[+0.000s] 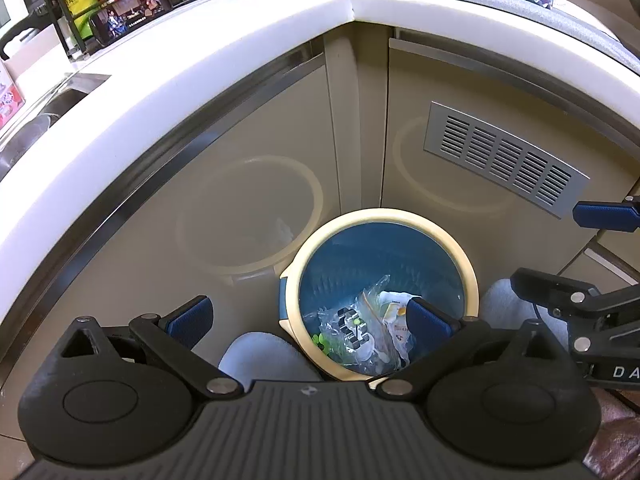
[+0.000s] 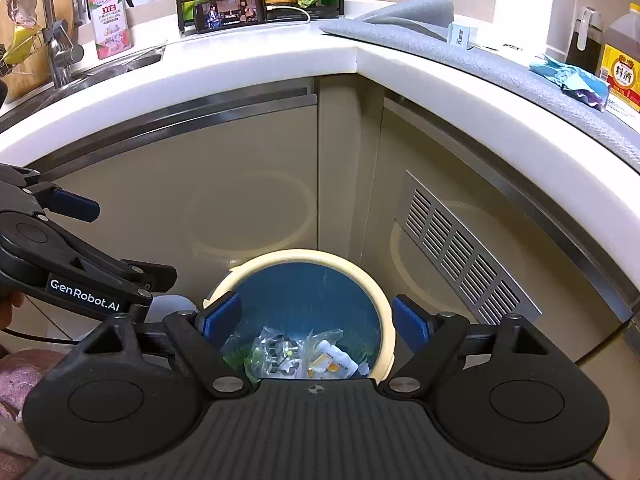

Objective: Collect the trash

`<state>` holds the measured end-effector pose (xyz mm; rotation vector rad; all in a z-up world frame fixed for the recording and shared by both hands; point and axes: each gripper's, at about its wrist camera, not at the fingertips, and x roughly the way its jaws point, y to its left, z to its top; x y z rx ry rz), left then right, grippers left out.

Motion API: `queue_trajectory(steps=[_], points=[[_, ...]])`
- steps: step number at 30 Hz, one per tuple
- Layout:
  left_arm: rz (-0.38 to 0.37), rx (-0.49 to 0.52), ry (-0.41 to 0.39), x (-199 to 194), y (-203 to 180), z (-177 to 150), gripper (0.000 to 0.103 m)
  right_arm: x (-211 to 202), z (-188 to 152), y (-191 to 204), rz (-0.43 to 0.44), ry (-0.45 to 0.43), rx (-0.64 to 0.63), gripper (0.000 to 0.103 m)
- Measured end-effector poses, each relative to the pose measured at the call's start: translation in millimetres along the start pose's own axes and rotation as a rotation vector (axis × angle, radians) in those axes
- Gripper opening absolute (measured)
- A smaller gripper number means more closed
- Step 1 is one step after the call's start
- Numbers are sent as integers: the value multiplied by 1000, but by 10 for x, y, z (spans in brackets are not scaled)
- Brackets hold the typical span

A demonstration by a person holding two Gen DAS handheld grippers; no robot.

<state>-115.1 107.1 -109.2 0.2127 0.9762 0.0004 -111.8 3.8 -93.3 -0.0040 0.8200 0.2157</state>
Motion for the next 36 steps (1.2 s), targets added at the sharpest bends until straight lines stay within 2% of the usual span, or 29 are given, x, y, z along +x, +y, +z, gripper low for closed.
queue_trajectory(steps=[29,32,36], points=[[-9,-4,60,210,-8,-3,103,212,-52,-44,24,72,32,88],[-1,7,50,193,-17,10,103,186,-8,-93,28,41,35,88],[18,35,19,120,-41,52,103,33,167,-238,36,-46,69,90]])
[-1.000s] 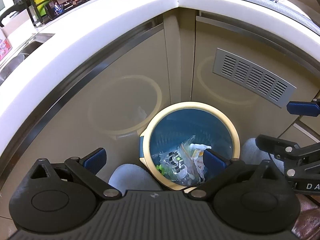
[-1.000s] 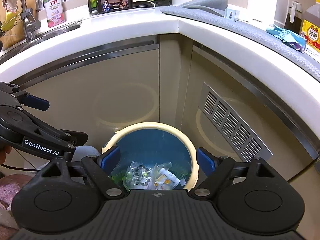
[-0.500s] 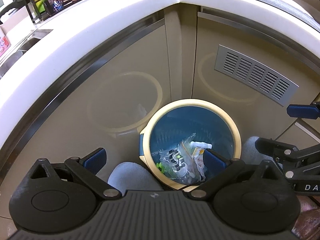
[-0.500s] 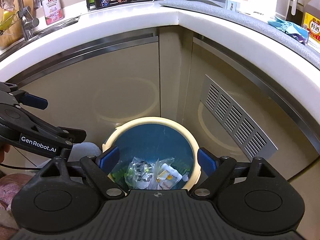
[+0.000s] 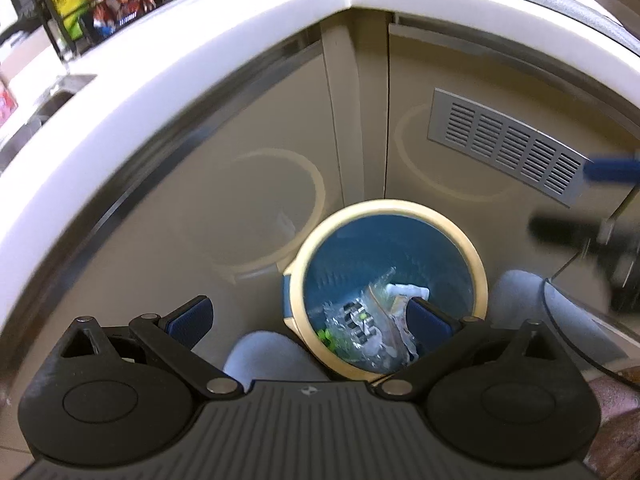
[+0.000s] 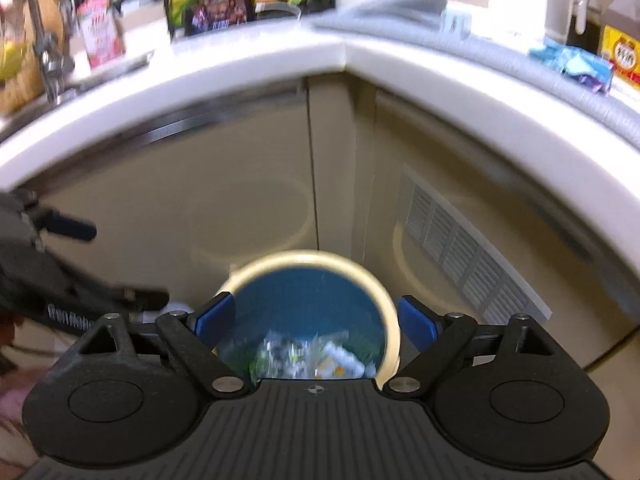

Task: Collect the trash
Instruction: 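Raise both tools back up toward the grey mat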

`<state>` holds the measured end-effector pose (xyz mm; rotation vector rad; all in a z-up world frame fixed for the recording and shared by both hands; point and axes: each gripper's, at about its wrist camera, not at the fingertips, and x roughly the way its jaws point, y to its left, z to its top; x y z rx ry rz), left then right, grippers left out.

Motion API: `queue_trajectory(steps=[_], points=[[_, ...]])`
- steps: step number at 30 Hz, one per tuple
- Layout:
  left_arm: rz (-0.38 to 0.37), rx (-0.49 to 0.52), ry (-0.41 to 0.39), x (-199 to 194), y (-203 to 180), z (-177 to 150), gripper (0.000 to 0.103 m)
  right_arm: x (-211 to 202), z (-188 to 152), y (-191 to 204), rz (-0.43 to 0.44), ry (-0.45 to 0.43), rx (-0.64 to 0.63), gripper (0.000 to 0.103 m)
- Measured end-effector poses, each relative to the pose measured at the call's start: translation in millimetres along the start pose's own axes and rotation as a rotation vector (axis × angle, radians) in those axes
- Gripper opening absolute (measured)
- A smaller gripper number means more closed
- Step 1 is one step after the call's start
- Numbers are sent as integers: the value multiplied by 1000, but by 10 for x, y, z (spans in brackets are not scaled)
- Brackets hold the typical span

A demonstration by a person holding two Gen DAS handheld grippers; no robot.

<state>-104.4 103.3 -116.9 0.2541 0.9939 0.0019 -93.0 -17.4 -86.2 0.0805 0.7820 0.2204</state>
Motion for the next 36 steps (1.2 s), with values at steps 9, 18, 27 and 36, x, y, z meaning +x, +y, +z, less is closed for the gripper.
queue_trajectory(steps=[9,18,27,36], points=[[-68,-27,-29,-215,26,322,103,-389,744,-591,-83,-296,13,103],[-80,-27,-50,-366,-67,655,103,-104,1463,-1809,-372,-378,157,103],[-50,-16,-29,-381,-148,821,103,559,1854,-2627,-446,-248,253,103],[-26,19,-16,-330,-216,993,103,1162,2042,-2906,-497,-69,289,103]])
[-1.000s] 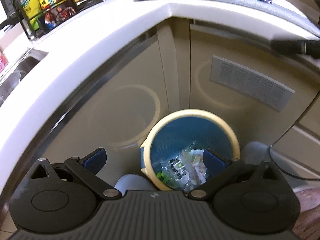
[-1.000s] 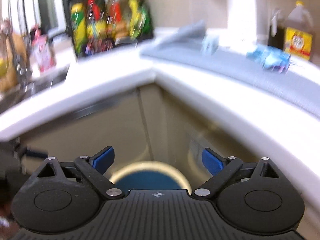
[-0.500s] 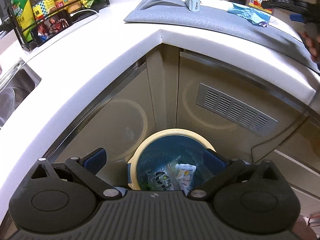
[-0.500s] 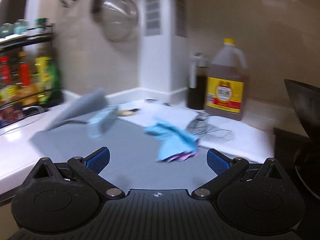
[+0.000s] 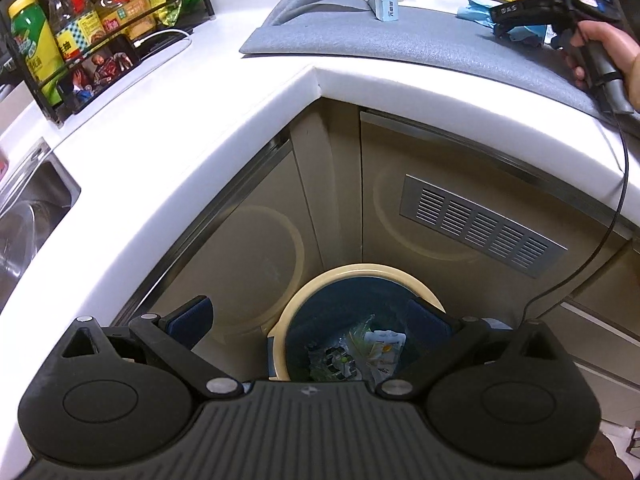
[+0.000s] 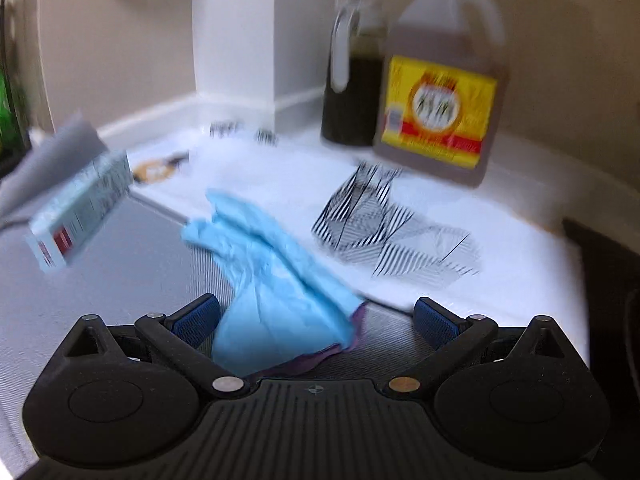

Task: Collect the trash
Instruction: 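Raise both tools back up toward the grey mat, then grasp the light-blue box with the left tool while the right tool grasps the blue glove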

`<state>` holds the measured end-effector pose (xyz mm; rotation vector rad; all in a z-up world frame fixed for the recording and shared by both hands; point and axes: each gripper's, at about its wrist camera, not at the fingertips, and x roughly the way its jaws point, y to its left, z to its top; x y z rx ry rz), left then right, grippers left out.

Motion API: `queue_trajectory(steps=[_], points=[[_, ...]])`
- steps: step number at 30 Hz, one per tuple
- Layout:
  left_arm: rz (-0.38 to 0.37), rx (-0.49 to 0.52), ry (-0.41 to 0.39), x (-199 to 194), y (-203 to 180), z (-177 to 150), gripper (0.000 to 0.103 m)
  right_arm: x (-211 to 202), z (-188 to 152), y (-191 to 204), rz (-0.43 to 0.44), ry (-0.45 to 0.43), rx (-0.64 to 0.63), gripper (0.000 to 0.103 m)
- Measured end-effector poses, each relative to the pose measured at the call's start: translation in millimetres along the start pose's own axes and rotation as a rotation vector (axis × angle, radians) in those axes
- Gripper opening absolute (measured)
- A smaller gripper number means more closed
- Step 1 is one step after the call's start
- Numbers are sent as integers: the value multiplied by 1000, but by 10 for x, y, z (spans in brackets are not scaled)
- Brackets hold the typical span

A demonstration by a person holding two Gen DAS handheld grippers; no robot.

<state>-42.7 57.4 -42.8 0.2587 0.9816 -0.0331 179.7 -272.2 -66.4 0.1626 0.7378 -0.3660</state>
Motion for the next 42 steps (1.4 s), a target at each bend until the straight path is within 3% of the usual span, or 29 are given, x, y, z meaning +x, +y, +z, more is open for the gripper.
queue_trajectory(steps=[14,18,22,28,34,42], points=[[2,98,-4,120,-285,311,103,39,5,-38,28,-15,22,103],[17,145,-41,93,-367,481,103,35,5,-44,34,-16,23,103],[23,167,-128,51,-430,893,103,34,5,-53,39,-17,23,103],[-8,107,-277,184,-614,1835,103,32,11,-105,27,-18,38,103],[-68,27,-252,864,-800,2669,103,57,26,-126,18,-16,31,103],[-37,71,-253,1592,-1050,3172,103,105,65,-104,49,-19,5,103]])
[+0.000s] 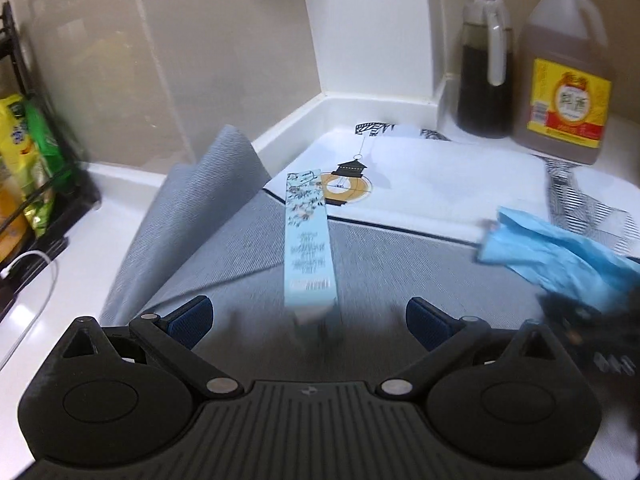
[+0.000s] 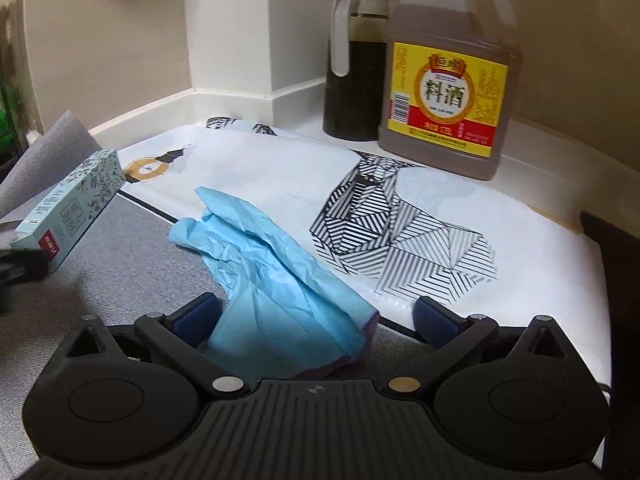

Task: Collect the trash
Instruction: 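Grasp the light-blue box with the left tool while the right tool grasps the blue glove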

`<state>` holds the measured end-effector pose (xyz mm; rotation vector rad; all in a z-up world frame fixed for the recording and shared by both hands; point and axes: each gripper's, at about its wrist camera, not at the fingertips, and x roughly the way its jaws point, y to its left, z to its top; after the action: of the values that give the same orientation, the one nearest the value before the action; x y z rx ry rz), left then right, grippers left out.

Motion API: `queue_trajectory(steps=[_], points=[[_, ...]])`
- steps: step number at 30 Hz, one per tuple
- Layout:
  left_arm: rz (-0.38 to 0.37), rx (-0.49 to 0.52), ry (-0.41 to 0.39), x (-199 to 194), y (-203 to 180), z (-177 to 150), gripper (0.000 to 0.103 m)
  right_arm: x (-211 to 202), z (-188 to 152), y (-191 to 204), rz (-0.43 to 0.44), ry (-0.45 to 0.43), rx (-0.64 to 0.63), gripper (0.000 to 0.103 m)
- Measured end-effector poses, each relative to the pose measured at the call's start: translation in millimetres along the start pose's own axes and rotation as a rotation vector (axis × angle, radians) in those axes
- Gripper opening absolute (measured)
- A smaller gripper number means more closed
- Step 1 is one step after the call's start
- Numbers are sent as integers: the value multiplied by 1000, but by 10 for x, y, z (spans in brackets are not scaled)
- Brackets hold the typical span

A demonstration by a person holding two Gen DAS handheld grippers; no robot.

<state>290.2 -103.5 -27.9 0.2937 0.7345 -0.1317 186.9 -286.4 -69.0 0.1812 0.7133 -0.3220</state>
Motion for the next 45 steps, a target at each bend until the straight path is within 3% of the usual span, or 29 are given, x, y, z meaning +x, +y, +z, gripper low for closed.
queue_trajectory(steps=[6,9,12,45], points=[[9,-18,-16,413,-19,71,103,24,18,36,25,1,-22,103],[-36,-91,-60,477,54,-8,103,45,29,45,24,2,-24,103],[-105,-190,-56,521,191,-51,103,58,32,57,16,4,-25,103],[-95,-176,-54,517,163,-40,103,67,38,55,14,5,-24,103]])
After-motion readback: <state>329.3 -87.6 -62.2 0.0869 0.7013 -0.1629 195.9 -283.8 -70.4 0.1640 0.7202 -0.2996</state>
